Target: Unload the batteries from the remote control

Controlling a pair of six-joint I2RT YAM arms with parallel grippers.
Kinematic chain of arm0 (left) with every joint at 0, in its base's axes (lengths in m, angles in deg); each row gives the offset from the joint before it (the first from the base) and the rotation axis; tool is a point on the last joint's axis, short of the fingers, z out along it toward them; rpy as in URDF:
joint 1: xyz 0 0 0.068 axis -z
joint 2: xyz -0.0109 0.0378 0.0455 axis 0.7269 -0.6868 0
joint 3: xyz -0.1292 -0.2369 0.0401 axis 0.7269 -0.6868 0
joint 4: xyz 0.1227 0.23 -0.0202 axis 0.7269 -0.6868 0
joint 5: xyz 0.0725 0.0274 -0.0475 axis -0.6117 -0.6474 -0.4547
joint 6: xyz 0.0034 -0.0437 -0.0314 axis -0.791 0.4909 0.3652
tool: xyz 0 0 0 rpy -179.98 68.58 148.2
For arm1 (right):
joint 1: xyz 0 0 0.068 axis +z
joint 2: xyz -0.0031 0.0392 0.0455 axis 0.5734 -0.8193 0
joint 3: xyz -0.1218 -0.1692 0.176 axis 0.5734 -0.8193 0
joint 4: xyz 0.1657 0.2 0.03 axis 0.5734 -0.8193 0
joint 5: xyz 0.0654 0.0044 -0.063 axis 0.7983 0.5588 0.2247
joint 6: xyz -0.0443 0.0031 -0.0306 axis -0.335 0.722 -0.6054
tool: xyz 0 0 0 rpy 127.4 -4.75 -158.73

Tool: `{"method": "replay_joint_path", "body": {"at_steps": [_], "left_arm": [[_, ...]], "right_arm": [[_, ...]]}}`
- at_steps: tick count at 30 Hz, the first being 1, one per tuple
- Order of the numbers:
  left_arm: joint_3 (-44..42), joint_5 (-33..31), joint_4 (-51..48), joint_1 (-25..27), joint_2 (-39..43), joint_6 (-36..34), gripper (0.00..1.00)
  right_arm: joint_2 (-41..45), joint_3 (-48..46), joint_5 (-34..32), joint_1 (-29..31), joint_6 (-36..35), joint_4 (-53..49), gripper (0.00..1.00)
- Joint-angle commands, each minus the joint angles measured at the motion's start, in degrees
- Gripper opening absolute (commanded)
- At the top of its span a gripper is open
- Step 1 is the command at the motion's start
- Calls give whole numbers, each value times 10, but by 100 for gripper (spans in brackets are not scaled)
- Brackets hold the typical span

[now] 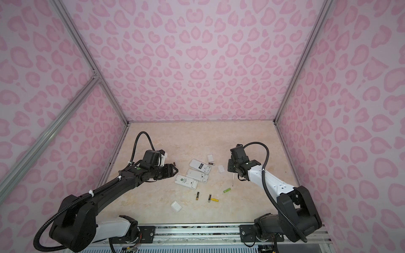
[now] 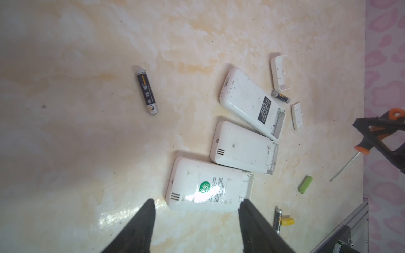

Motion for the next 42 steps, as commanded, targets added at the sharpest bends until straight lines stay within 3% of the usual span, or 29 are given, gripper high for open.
{"method": "replay_joint_path", "body": {"at_steps": [1, 5, 12, 15, 25, 32, 35, 37, 42], "left_arm": [[6, -23, -40, -6, 20, -29, 64], [-5, -35, -58, -16, 49, -41, 65], [-35, -36, -74, -45, 101, -51, 67], [-42, -37, -81, -56, 121, -55, 67], [-29, -51, -105, -80, 154, -61, 68], [63, -129, -155, -86, 164, -64, 74], [104, -175, -164, -88, 171, -75, 81], [118, -210, -157, -89, 177, -99, 89], [119, -324, -100, -92, 185, -165, 96]], "right_arm": [[-15, -14, 14, -40, -34, -66, 0], [-57, -1, -10, -63, -52, -95, 0], [-116, 22, -10, -72, -55, -105, 34], [-128, 29, -11, -72, -57, -110, 43], [-85, 42, -14, -71, -60, -130, 50], [-26, 91, -28, -71, -85, -182, 56], [2, 125, -55, -71, -101, -205, 59], [23, 147, -98, -72, -111, -209, 63], [72, 146, -221, -77, -146, -135, 78]]}}
